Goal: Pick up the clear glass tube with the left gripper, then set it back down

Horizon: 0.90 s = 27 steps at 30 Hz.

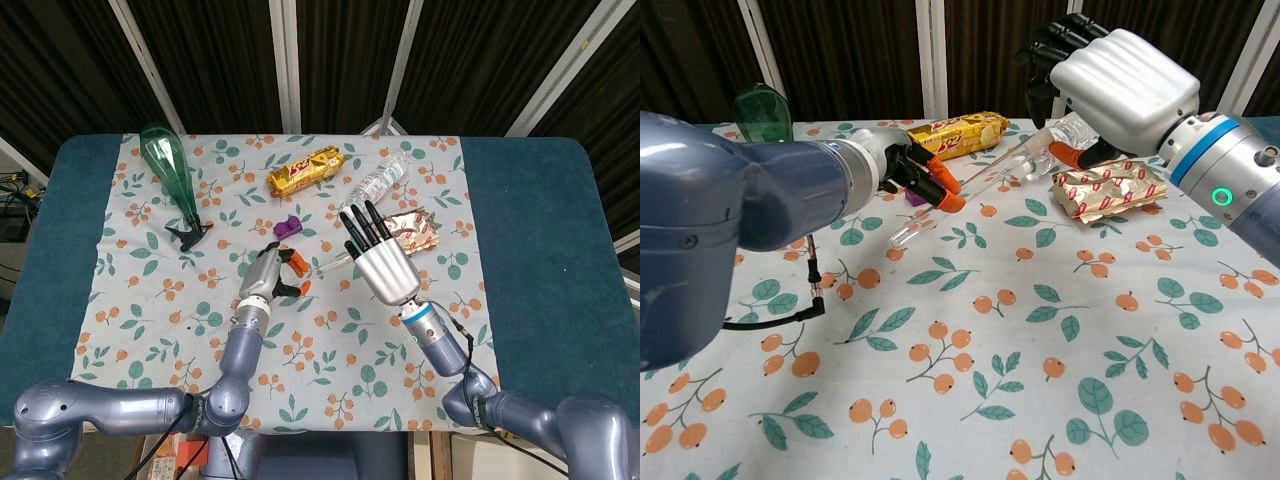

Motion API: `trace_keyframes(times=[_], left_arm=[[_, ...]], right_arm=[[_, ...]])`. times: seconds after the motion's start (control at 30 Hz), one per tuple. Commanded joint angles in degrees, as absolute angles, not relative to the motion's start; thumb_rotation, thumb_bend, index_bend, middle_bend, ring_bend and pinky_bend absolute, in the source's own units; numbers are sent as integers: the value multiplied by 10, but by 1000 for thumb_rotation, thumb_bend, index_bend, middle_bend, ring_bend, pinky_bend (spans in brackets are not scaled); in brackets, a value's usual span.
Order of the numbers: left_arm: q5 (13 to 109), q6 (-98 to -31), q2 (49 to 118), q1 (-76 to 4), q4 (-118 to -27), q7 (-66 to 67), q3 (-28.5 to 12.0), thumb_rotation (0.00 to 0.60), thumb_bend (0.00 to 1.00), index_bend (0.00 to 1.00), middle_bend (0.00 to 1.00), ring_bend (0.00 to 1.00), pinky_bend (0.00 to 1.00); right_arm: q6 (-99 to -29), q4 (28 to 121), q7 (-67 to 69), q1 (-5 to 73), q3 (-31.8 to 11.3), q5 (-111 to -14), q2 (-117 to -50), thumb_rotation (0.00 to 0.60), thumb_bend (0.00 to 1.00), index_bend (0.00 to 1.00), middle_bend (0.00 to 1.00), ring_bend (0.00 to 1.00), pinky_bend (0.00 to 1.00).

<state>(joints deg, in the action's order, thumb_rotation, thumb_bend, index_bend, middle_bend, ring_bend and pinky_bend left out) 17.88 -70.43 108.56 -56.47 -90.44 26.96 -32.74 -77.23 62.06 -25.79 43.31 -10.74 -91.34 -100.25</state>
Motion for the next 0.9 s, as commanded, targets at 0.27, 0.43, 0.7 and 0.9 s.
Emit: trace_keyframes(times=[0.27,0.43,0.7,0.9], left_arm=[[182,-708,1087,-567,-905,269,-331,600,528,603,492,55,0],[187,-709,1086,-566,-907,268,-329,600,528,603,493,60,0],[227,-711,1084,-561,-907,257,-314,600,530,603,495,63,0],[252,-709,1079,-552,-907,253,-296,600,532,603,496,63,0]], right_arm=[[-775,633,-262,430,-105,-917,-996,600,444,570,164,23,0],[-775,639,-266,427,-103,-916,-991,600,445,389,145,23,0],[-772,654,-271,418,-100,-912,-977,600,444,65,42,0,0],[-773,663,-273,408,-99,-906,-965,600,444,63,35,0,0]])
